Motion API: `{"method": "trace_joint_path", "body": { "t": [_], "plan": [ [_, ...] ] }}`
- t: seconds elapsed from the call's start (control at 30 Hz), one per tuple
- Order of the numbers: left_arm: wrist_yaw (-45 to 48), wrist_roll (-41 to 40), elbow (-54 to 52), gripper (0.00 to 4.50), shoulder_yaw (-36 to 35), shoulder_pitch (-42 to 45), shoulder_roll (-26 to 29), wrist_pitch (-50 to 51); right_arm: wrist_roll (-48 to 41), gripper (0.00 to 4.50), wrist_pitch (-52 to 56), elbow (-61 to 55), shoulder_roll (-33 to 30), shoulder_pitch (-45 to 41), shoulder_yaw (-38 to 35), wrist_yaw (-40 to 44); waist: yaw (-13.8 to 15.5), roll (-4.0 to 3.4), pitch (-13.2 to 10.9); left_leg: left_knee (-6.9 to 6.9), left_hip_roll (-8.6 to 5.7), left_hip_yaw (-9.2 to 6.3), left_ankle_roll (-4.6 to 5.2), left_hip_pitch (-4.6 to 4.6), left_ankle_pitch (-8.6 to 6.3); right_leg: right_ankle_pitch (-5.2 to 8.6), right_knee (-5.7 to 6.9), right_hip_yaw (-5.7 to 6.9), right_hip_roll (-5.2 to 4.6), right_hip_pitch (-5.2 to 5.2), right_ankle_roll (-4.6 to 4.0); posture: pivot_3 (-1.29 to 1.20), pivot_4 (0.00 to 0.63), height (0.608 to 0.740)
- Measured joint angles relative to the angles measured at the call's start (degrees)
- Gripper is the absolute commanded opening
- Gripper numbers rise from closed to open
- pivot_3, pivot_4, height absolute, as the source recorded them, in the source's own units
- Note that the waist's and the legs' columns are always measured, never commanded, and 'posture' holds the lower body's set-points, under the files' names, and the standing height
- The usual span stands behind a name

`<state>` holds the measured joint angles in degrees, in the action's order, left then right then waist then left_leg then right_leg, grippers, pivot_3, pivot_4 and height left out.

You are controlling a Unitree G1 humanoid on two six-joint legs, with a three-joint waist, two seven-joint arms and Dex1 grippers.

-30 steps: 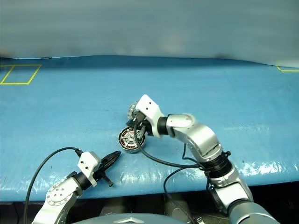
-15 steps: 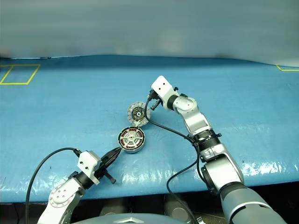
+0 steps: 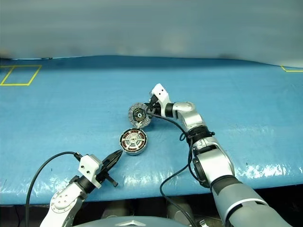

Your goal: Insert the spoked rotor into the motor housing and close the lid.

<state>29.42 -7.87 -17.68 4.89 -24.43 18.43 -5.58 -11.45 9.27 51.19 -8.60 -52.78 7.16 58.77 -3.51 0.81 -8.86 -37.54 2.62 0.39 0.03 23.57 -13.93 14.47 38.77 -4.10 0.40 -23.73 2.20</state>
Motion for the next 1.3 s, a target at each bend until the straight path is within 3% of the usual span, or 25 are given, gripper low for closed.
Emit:
{"method": "trace_joint_path", "body": {
  "t": [0.3, 0.6, 1.03, 1.2, 1.3],
  "plan": [
    [0.07, 0.00, -0.02, 0.00, -0.02, -0.19, 0.28, 0.06, -4.13, 0.02, 14.77, -15.13, -0.34, 5.91, 1.87, 10.36, 0.06, -0.03, -0.01, 0.00, -0.02, -0.04, 0.00, 0.01, 0.00, 0.01, 0.02, 0.03, 0.01, -0.01, 0.00, 0.00, 0.150, 0.740],
    [0.20, 0.01, -0.02, 0.00, 0.01, 0.06, 0.43, 0.31, -4.63, 0.02, 21.51, -31.78, -0.73, 17.30, 8.34, 10.66, 0.03, -0.02, -0.01, -0.05, -0.04, -0.03, -0.01, 0.00, 0.00, 0.01, 0.04, 0.04, 0.03, -0.01, 0.01, 0.00, 0.150, 0.740],
    [0.14, -0.01, -0.04, 0.00, 0.01, 0.09, 0.89, 1.34, -7.15, 0.02, 28.44, -50.95, -2.10, 27.52, 7.86, -1.08, 0.05, -0.02, -0.01, -0.08, -0.06, -0.08, -0.02, 0.01, 0.00, 0.14, 0.04, 0.01, 0.05, -0.02, 0.23, 0.00, 0.150, 0.740],
    [0.14, -0.02, -0.13, 0.00, 0.08, -0.16, 0.90, 1.37, -8.54, 0.02, 32.14, -66.45, 2.53, 30.38, 4.27, -15.13, -0.02, 0.00, 0.01, -0.07, -0.05, -0.14, -0.03, 0.00, 0.00, 0.17, 0.05, 0.03, 0.11, -0.03, 0.27, 0.00, 0.150, 0.740],
    [0.17, -0.04, -0.18, 0.00, 0.11, -0.60, 0.87, 1.37, -3.75, 0.58, 33.60, -71.16, 1.21, 33.40, 7.04, -23.54, 0.18, 0.04, 0.03, -0.07, -0.03, -0.11, -0.04, 0.01, 0.01, 0.19, 0.04, 0.01, -0.03, -0.02, 0.25, 0.00, 0.150, 0.740]
  ]
}}
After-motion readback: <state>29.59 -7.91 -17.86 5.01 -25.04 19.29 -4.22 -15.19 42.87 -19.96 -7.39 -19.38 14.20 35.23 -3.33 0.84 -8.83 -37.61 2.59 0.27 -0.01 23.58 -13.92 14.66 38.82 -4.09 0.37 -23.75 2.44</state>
